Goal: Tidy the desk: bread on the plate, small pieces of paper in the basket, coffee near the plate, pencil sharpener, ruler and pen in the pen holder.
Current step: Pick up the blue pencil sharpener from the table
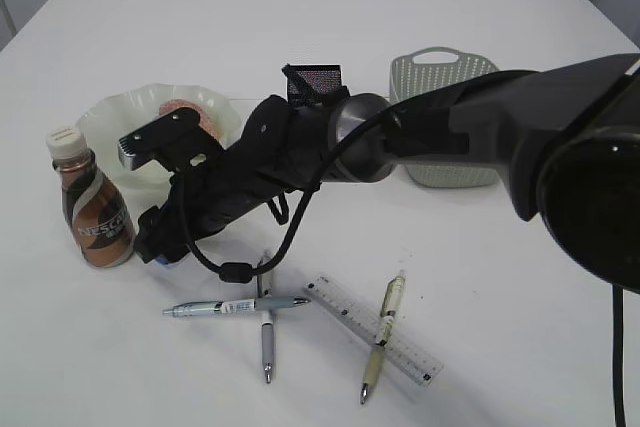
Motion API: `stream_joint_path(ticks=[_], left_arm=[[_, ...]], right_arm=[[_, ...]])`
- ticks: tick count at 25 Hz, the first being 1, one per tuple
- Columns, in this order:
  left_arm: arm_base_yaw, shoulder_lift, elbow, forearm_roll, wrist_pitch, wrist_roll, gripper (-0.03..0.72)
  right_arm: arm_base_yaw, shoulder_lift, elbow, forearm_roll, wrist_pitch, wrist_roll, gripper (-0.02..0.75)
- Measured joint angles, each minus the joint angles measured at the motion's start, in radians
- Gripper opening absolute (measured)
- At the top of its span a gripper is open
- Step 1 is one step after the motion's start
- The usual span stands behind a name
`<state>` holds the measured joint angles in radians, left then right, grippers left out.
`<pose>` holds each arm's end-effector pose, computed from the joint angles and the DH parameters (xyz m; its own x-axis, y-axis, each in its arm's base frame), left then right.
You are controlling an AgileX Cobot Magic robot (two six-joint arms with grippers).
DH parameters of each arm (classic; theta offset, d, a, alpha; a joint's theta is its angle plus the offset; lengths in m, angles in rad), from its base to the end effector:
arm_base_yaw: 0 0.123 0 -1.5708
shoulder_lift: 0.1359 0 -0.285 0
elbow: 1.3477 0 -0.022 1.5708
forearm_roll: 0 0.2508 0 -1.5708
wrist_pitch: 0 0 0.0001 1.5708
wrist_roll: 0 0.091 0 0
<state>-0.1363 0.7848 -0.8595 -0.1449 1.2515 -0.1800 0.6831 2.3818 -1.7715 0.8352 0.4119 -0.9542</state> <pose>0.1106 -0.0278 0.3322 -0.8988 -0.1006 -0.4267 -0.0035 0.9749 -0.2225 0.3859 0.3489 0.1204 -0.4301 -0.5493 -0.7164 -0.8425 0.5293 0.1000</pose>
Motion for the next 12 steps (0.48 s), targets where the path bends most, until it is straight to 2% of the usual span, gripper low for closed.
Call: stream_joint_path(ticks=[12], left_arm=[[0.0,0.0,0.0,0.0,0.0,0.0,0.424]], right_arm=[[0.0,0.0,0.0,0.031,-0.006,0.0,0.491]])
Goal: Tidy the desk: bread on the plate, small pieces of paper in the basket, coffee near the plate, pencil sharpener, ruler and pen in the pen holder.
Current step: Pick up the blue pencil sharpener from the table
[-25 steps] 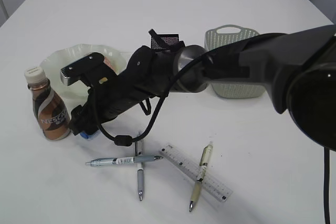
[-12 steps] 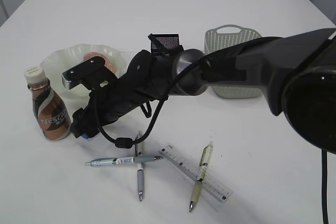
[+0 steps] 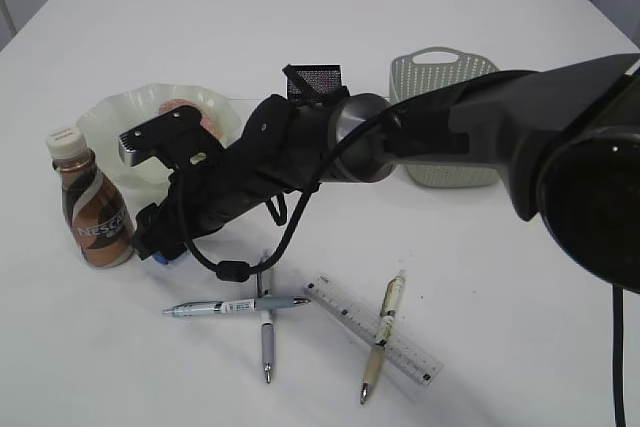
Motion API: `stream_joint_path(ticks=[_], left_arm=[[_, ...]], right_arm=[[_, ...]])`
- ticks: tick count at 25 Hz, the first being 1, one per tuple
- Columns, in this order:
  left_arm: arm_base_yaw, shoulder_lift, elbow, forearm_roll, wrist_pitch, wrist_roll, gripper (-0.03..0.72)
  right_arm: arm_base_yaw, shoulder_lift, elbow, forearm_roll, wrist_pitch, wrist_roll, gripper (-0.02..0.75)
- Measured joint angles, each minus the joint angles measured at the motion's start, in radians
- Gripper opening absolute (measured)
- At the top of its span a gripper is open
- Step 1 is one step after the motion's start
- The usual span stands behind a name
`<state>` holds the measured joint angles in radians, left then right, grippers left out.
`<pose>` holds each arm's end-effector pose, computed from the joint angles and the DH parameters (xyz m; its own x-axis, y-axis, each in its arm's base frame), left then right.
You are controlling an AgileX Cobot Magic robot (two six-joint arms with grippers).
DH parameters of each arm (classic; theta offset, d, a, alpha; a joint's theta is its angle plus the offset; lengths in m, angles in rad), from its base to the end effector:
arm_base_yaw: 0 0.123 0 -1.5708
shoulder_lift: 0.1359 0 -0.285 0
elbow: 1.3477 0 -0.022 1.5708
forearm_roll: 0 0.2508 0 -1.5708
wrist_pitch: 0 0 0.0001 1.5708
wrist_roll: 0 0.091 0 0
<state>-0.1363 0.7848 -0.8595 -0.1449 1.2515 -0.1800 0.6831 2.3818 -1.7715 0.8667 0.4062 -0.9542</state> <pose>0.1106 -0.0278 0.3322 -0.8988 -0.1006 -0.4267 -0.0035 0.9749 -0.2225 0.3862 0.3497 0.1213 -0.4499 -0.5251 -0.7224 -0.8306 0.5431 0.1226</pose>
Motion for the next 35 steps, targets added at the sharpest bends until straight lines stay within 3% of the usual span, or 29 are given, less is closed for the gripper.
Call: stream_joint_path(ticks=[35], left_arm=[[0.0,0.0,0.0,0.0,0.0,0.002,0.424]], right_arm=[[0.002,0.047,-0.011,0.006,-0.028,-0.082,0.491]])
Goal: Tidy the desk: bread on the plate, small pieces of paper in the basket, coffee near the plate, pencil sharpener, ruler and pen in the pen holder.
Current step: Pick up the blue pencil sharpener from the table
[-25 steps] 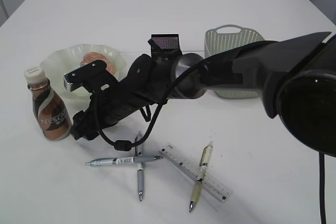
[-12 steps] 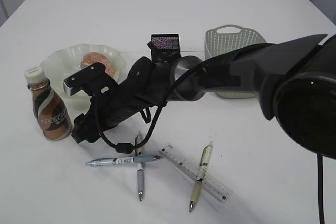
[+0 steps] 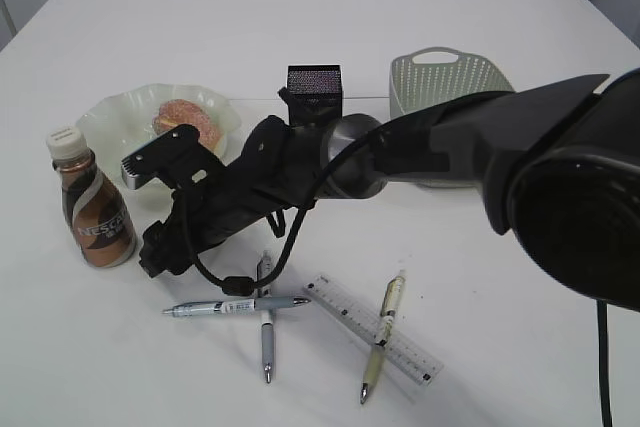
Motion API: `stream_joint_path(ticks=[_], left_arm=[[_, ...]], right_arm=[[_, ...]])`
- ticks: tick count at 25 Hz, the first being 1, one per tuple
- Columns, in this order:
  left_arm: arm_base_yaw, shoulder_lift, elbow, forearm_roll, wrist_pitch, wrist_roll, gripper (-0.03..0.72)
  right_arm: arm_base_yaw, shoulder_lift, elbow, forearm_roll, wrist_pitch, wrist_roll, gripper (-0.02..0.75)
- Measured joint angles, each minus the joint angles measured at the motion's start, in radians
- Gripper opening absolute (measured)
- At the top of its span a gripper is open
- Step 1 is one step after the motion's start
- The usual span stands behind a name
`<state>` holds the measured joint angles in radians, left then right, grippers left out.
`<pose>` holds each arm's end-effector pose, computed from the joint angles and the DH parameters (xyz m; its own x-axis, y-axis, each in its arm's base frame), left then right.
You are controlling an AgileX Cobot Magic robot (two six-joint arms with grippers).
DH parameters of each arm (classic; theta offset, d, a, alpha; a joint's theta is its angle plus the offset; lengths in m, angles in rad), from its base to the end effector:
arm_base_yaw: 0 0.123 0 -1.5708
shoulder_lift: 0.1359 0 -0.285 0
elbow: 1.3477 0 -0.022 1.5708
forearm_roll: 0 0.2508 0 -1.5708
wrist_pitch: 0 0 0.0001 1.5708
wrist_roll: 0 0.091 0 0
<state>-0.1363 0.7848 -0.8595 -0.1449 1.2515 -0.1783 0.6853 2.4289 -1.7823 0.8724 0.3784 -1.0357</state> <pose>0.1106 -0.0278 0.3322 -0.8988 -0.0989 -0.4270 -0.0019 0.9751 -0.2218 0.3888 0.3512 0.1007 -0.3991 -0.5719 -0.7167 -0.8542 0.5159 0.0640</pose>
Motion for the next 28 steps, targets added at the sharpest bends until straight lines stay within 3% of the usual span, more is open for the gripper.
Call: stream_joint_path(ticks=[28], left_arm=[[0.0,0.0,0.0,-0.002,0.0,0.0,0.424]], right_arm=[[0.024,0.047,-0.052,-0.056,-0.002,-0.015,0.484]])
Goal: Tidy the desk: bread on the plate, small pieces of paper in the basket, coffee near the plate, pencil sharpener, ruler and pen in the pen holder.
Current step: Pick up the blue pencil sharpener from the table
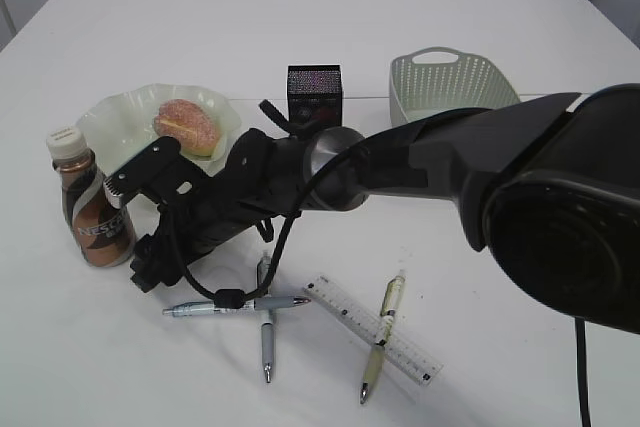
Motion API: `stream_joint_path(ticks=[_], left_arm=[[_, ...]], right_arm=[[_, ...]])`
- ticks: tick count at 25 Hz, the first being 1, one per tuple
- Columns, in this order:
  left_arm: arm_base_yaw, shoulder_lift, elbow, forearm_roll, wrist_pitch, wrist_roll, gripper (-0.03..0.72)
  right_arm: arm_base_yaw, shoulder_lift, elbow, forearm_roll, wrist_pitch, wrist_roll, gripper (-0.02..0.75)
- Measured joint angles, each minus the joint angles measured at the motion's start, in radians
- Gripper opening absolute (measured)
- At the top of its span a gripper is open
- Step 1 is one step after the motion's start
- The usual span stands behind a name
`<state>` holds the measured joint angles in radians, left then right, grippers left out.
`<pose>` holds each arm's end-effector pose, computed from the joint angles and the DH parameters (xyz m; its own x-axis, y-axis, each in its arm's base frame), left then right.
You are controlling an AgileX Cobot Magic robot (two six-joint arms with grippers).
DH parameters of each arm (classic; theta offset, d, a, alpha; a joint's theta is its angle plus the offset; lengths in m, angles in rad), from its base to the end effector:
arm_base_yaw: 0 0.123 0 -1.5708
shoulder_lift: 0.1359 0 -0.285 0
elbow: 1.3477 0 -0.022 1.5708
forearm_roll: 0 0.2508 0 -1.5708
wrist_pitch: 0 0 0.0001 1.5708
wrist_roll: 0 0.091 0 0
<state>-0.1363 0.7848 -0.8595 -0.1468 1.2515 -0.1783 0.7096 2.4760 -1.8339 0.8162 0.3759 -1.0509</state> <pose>0.1106 -0.0279 0.3322 -0.8990 -0.0994 -0.4266 -0.0017 0.9747 -0.2236 0.3866 0.3642 0.0895 -0.3288 -0.6223 -0.7104 -0.8867 0.4623 0.0055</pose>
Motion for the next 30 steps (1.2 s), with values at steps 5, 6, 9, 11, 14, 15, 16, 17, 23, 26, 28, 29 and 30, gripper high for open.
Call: stream_joint_path(ticks=[5,6,9,11,14,15,16,17,23,26,28,29,30], left_arm=[[0.0,0.0,0.0,-0.004,0.0,0.0,0.424],[0.0,0.0,0.0,-0.004,0.0,0.0,0.424],[0.0,0.0,0.0,-0.004,0.0,0.0,0.424],[0.0,0.0,0.0,-0.006,0.0,0.0,0.424],[0.0,0.0,0.0,-0.006,0.0,0.0,0.424],[0.0,0.0,0.0,-0.006,0.0,0.0,0.424],[0.0,0.0,0.0,-0.008,0.0,0.0,0.424],[0.0,0.0,0.0,-0.012,0.0,0.0,0.424],[0.0,0.0,0.0,-0.019,0.0,0.0,0.424],[0.0,0.0,0.0,-0.02,0.0,0.0,0.424],[0.0,0.0,0.0,-0.02,0.0,0.0,0.424],[0.0,0.0,0.0,-0.02,0.0,0.0,0.424],[0.0,0.0,0.0,-0.02,0.0,0.0,0.424]], right_arm=[[0.0,0.0,-0.002,-0.004,0.008,0.0,0.388],[0.0,0.0,-0.002,-0.004,0.011,0.0,0.363],[0.0,0.0,-0.004,-0.004,0.029,0.002,0.329],[0.0,0.0,-0.005,-0.004,0.043,0.002,0.319],[0.0,-0.004,-0.005,-0.004,0.077,0.013,0.317],[0.0,-0.004,-0.005,-0.004,0.087,0.016,0.317],[-0.002,-0.004,-0.007,-0.009,0.094,0.018,0.317],[-0.004,-0.004,-0.009,-0.016,0.101,0.021,0.317],[-0.025,-0.016,-0.013,-0.088,0.189,0.099,0.316],[-0.039,-0.017,-0.027,-0.098,0.234,0.122,0.316],[-0.044,-0.017,-0.043,-0.114,0.275,0.131,0.316],[-0.044,-0.017,-0.051,-0.125,0.296,0.135,0.316],[-0.046,-0.017,-0.063,-0.143,0.325,0.139,0.316]])
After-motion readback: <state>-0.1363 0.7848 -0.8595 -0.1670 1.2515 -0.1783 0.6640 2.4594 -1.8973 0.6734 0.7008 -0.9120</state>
